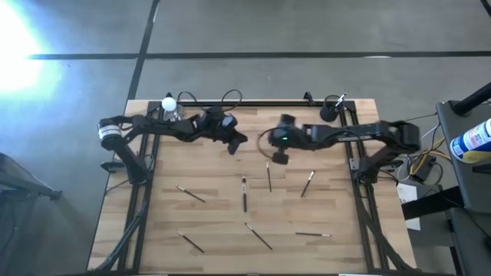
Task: Put items in baskets/containers
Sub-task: Put the brow brush into the mesh organizer
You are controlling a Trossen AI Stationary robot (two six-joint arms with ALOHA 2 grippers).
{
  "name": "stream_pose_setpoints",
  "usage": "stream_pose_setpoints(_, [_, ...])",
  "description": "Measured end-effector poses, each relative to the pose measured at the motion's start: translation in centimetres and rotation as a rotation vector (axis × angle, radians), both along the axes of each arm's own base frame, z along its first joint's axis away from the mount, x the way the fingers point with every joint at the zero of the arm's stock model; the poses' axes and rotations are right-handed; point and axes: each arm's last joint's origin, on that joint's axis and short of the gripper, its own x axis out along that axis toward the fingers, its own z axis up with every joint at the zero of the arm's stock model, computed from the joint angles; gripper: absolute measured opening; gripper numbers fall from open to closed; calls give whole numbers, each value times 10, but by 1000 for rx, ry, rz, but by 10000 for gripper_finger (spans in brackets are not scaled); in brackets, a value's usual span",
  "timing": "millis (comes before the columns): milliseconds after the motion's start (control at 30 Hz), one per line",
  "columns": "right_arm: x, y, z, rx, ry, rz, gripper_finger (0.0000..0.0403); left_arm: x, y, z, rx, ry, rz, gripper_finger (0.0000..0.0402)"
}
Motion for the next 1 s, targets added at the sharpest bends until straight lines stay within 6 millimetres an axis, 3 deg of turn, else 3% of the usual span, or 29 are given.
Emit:
stream_pose_setpoints(200, [-55, -9, 3, -86, -295, -273, 14, -21, -12, -13, 24, -202, -64, 57])
stream_pose_setpoints(500, [-119, -51, 1, -406, -656, -902, 14, -42, -22, -28, 39, -288, -57, 57])
stream_pose_setpoints(667, [-137, -74, -1, -558, -753, -1041, 14, -42, -22, -28, 37, -292, -55, 57])
stream_pose_setpoints(833, [-151, -98, -16, -621, -760, -1148, 13, -42, -22, -28, 38, -291, -54, 57])
stream_pose_setpoints(1000, [-145, -116, -28, -676, -696, -1196, 13, -42, -22, -28, 39, -291, -53, 57])
